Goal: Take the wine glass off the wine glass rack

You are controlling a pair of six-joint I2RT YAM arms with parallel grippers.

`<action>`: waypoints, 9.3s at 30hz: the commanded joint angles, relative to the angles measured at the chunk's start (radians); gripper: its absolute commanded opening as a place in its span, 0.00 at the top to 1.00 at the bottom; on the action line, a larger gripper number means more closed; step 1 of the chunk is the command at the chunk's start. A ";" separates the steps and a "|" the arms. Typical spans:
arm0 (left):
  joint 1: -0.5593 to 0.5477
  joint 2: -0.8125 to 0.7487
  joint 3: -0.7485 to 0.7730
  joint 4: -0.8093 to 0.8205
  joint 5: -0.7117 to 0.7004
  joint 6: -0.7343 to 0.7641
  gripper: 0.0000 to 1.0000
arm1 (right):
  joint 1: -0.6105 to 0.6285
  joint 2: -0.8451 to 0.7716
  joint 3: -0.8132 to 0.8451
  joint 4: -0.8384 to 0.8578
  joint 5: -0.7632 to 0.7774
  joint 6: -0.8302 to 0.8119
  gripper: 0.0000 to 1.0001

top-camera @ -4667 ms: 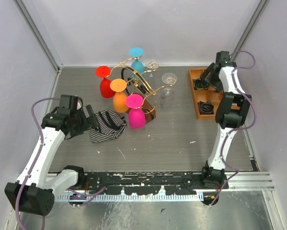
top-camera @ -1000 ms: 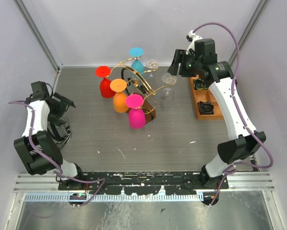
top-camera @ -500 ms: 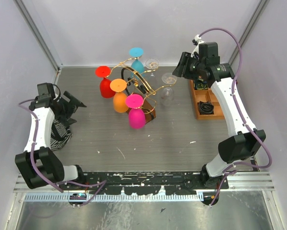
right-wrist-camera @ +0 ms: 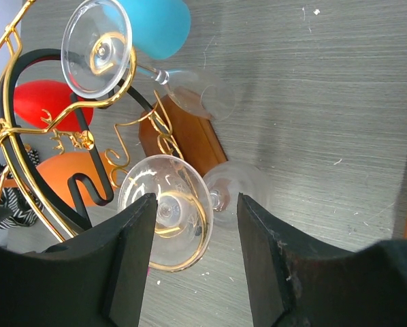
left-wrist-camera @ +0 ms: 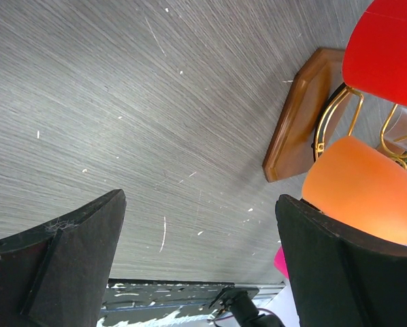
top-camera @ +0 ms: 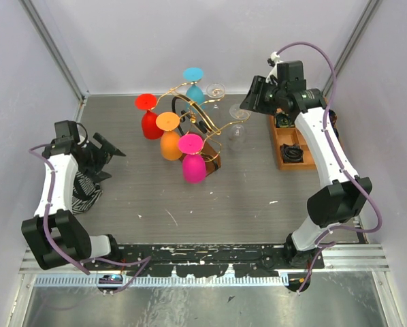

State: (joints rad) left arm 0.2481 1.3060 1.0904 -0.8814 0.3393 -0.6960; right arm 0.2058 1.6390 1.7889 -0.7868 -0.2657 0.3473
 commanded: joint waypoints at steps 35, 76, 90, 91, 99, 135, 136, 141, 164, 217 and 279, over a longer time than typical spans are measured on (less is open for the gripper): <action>0.002 -0.055 -0.078 0.004 0.095 0.018 0.02 | 0.399 0.332 0.457 -0.177 0.231 -0.184 0.32; 0.002 -0.005 -0.081 -0.017 0.122 0.066 0.02 | 0.305 0.546 0.680 0.055 0.259 0.037 0.32; 0.002 -0.005 -0.090 -0.012 0.132 0.066 0.02 | 0.313 0.486 0.660 0.045 0.185 0.024 0.31; 0.002 -0.005 -0.090 -0.013 0.132 0.067 0.02 | 0.313 0.479 0.658 0.038 0.179 0.023 0.31; 0.002 -0.008 -0.086 -0.019 0.135 0.072 0.02 | 0.314 0.393 0.645 -0.016 0.115 0.034 0.28; 0.000 -0.159 -0.159 -0.027 0.182 0.037 0.02 | 0.040 0.018 0.151 -0.038 -0.003 0.079 0.49; 0.000 -0.162 -0.159 -0.027 0.183 0.036 0.02 | 0.039 0.015 0.143 -0.036 -0.004 0.079 0.49; 0.001 -0.173 -0.161 -0.032 0.186 0.036 0.02 | 0.035 0.011 0.122 -0.035 -0.009 0.076 0.48; 0.001 -0.178 -0.191 -0.032 0.201 0.044 0.02 | 0.025 0.043 0.076 0.044 -0.133 0.101 0.62; 0.000 -0.163 -0.206 -0.013 0.234 0.033 0.02 | -0.108 -0.084 -0.259 0.536 -0.605 0.484 0.99; -0.429 0.099 0.793 -0.186 0.334 0.165 0.00 | 1.227 -0.111 0.064 0.192 0.769 -1.058 0.99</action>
State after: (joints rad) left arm -0.1741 1.4002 1.8549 -0.9821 0.6811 -0.6056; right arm 1.3628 1.5234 1.7943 -0.6922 0.4194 -0.6342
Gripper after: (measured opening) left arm 0.995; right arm 0.054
